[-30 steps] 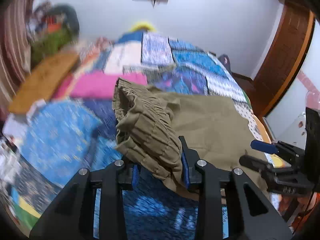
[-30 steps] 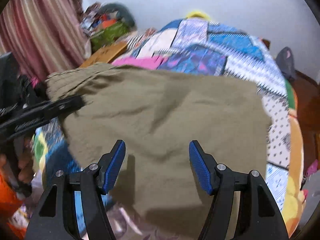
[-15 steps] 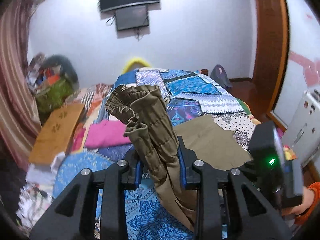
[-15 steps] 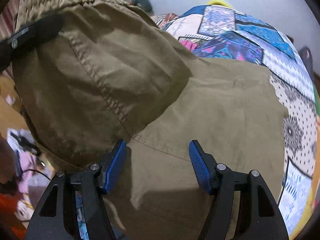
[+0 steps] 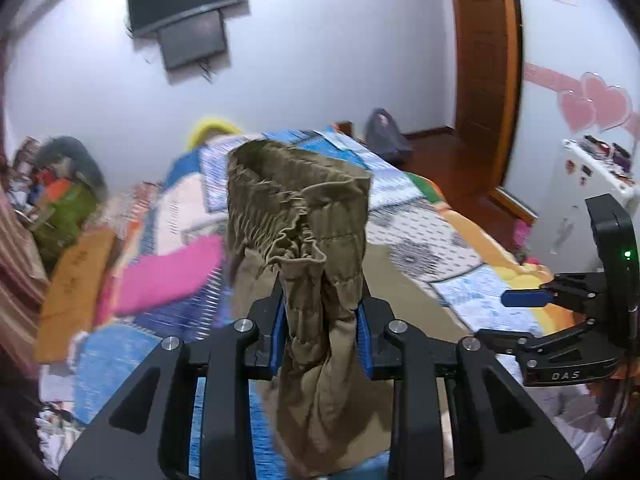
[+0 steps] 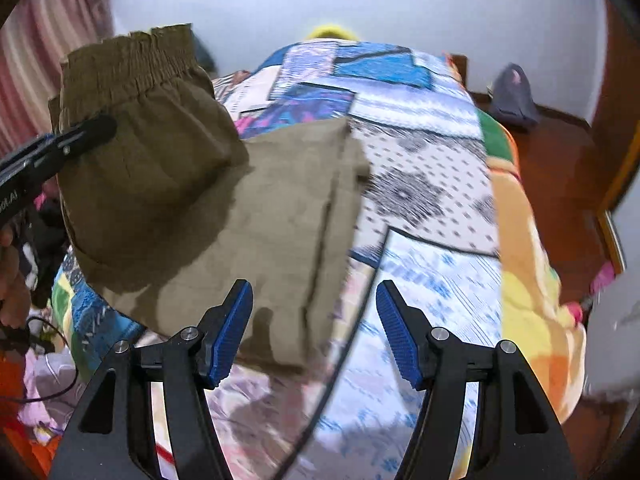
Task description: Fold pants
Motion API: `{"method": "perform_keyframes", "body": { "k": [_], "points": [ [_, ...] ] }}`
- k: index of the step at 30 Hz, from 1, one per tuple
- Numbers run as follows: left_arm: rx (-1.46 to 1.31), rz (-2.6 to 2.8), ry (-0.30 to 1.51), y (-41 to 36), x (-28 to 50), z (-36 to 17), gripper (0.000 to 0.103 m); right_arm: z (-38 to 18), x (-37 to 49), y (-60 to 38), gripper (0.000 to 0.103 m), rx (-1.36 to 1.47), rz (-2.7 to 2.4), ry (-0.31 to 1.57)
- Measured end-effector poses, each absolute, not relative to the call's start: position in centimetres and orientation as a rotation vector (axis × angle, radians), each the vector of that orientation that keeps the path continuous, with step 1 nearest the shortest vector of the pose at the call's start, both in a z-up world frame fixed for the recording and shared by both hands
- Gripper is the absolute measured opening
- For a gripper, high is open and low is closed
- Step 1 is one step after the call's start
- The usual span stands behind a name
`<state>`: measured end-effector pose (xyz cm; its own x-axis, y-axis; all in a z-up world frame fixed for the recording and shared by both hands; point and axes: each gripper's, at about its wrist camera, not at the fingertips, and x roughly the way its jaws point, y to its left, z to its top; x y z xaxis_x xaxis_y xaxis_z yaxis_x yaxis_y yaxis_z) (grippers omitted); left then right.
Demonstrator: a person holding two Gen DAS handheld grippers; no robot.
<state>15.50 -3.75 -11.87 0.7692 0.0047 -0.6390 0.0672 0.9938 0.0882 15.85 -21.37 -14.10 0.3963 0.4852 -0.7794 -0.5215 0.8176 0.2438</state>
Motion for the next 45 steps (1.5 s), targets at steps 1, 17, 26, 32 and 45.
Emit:
{"method": "perform_keyframes", "body": {
  "k": [1, 17, 26, 32, 45],
  "points": [
    [0.096, -0.047, 0.706, -4.0, 15.7, -12.2, 0.029, -14.1, 15.8, -21.7, 0.060, -0.033, 0.632, 0.974],
    [-0.020, -0.181, 0.897, -7.9, 16.7, -15.8, 0.076, -12.0, 15.1, -24.1, 0.061, 0.023, 0.612, 0.887],
    [-0.022, -0.044, 0.825, -1.1, 15.6, -13.6, 0.077, -9.5, 15.1, -20.0, 0.061, 0.023, 0.727, 0.794],
    [-0.012, -0.006, 0.963, 1.8, 14.8, -18.3, 0.077, -10.6, 14.1, -15.9, 0.052, 0.010, 0.821, 0.782],
    [0.014, -0.028, 0.932, 2.9, 12.0, -18.4, 0.078, -14.1, 12.6, -14.6, 0.045, -0.195, 0.782, 0.880]
  ]
}}
